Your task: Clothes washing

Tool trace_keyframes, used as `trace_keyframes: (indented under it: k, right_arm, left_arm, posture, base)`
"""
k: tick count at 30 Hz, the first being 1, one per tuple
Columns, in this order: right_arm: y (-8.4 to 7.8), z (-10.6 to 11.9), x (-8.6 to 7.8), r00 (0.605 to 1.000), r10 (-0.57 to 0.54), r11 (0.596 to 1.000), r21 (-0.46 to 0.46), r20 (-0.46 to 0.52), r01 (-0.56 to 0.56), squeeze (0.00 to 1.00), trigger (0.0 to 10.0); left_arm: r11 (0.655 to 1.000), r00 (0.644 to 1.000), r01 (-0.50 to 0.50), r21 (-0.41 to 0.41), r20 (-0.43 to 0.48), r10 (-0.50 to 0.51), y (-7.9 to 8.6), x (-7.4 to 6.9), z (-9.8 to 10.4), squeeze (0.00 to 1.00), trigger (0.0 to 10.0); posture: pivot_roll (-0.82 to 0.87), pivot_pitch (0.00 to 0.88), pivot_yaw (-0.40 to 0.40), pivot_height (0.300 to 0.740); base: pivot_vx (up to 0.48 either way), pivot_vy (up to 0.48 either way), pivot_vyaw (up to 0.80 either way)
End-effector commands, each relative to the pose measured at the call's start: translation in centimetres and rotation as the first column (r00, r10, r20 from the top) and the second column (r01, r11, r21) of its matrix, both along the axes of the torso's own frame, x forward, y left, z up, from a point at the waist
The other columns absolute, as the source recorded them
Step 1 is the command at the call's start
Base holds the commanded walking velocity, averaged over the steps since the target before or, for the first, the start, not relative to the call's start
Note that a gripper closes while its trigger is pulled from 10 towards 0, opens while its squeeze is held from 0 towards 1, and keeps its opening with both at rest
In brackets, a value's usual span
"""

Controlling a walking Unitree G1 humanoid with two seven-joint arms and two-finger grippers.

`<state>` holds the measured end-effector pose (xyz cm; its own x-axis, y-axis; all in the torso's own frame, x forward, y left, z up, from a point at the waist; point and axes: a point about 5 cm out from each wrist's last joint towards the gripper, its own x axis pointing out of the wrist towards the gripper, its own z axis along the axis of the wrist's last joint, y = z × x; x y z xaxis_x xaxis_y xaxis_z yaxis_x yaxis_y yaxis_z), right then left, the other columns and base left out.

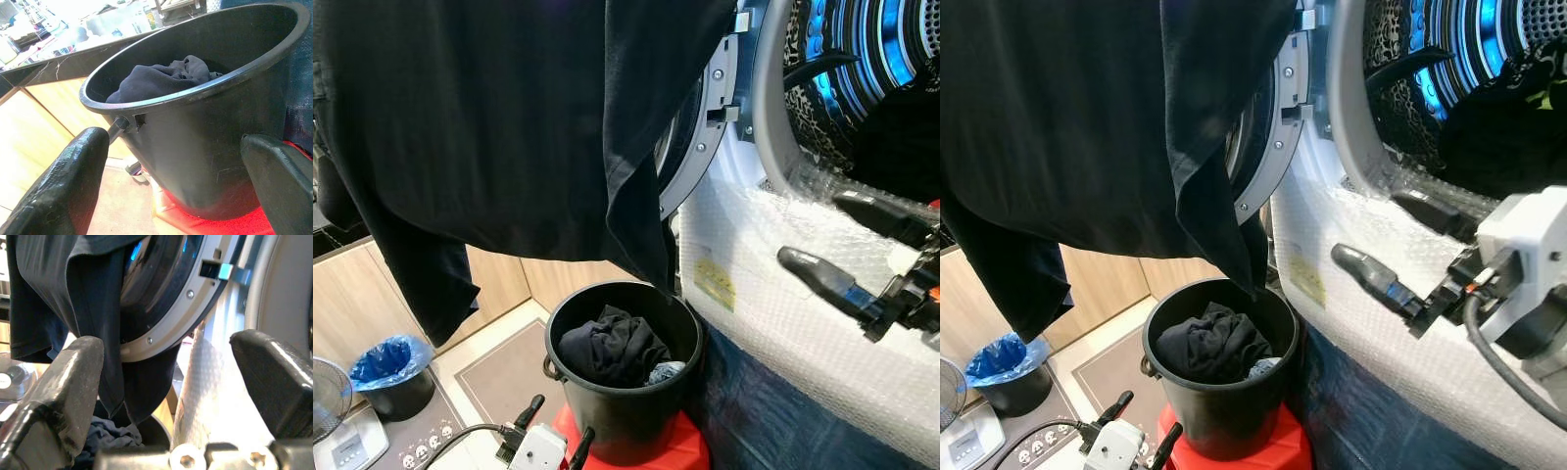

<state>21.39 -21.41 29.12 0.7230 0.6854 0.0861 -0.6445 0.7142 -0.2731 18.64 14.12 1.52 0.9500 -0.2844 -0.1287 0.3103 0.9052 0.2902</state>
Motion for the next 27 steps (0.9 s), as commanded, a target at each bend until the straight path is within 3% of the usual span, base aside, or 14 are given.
trace_keyframes:
  k: [1,7,9,10,16,27]
  right_arm:
    - [0.4,0.3,-0.4,0.999,0.017,1.000,-0.023,0.032,-0.017,0.00,10.0]
    - [0.5,0.2,-0.4,0.999,0.017,1.000,-0.025,0.036,-0.016,0.00,10.0]
    - [3.1,-4.5,-1.5,0.979,0.132,0.985,-0.086,-0.153,-0.147,0.00,10.0]
    - [3.4,-5.0,-1.7,0.974,0.146,0.983,-0.088,-0.175,-0.163,0.00,10.0]
    - [3.9,-5.4,-1.9,0.967,0.172,0.981,-0.055,-0.188,-0.186,0.00,10.0]
    - [4.2,-7.3,-1.6,0.958,0.163,0.977,-0.096,-0.235,-0.190,0.00,10.0]
  left_arm:
    - [1.000,1.000,-0.007,0.020,-0.005,0.007,0.5,0.0,-0.2,0.00,10.0]
    - [1.000,1.000,-0.007,0.021,-0.005,0.007,0.5,0.0,-0.2,0.00,10.0]
    - [0.999,1.000,-0.005,0.048,0.006,0.005,0.7,0.2,-0.2,0.00,10.0]
    - [0.999,1.000,-0.005,0.052,0.007,0.004,0.7,0.3,-0.2,0.00,10.0]
    - [0.998,1.000,-0.004,0.059,0.009,0.003,0.8,0.2,-0.3,0.00,10.0]
    - [0.997,1.000,-0.005,0.076,0.015,0.004,0.8,0.1,-0.4,0.00,10.0]
  posture:
    - [-0.13,0.000,0.059,0.740]
    - [-0.13,0.000,0.059,0.740]
    - [-0.12,0.000,0.059,0.740]
    - [-0.12,0.000,0.059,0.740]
    - [-0.12,0.000,0.060,0.740]
    - [-0.12,0.000,0.049,0.740]
  base:
    - [0.000,0.000,0.00]
    - [0.000,0.000,0.00]
    - [0.000,0.000,0.00]
    - [0.000,0.000,0.00]
    - [0.000,0.000,0.00]
    - [0.000,0.000,0.00]
